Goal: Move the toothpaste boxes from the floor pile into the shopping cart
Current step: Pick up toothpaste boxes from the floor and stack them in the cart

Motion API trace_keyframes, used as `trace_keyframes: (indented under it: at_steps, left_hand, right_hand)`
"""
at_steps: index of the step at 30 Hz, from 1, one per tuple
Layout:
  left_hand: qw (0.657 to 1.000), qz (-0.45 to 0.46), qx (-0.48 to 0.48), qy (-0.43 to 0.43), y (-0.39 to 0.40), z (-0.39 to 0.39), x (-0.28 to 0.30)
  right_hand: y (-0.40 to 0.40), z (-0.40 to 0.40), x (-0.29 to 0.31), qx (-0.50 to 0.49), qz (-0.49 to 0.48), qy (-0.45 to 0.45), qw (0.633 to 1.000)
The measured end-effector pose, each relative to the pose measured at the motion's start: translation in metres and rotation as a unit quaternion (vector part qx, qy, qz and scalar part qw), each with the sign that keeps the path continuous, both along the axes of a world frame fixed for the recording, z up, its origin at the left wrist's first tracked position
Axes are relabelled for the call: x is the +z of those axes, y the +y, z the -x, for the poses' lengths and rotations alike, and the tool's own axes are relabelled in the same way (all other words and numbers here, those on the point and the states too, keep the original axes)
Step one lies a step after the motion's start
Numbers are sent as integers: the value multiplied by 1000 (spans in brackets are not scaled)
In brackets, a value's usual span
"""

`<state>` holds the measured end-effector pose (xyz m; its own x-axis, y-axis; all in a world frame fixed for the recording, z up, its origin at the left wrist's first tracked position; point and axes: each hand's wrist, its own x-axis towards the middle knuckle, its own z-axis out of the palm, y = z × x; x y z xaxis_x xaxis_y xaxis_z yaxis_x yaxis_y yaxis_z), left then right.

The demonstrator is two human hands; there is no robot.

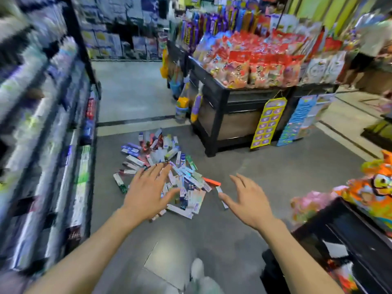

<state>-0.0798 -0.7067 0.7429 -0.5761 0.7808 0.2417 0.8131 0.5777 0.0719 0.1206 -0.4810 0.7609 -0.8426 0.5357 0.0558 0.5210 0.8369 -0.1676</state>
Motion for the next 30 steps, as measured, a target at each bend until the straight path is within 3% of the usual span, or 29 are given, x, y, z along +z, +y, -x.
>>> trace_keyframes:
  at_steps: [17, 25, 30]
  left_hand:
    - [980, 25, 167, -105, 73, 157, -39]
    - [962, 19, 206, -179, 61, 251, -109]
    - [947, 43, 236, -213, 25, 316, -186]
  right_hand:
    - [117, 253, -59, 176, 86, 6, 981]
    - [122, 368, -121, 195, 144, -37, 970]
    - [100, 431, -193, 195, 161, -83, 964]
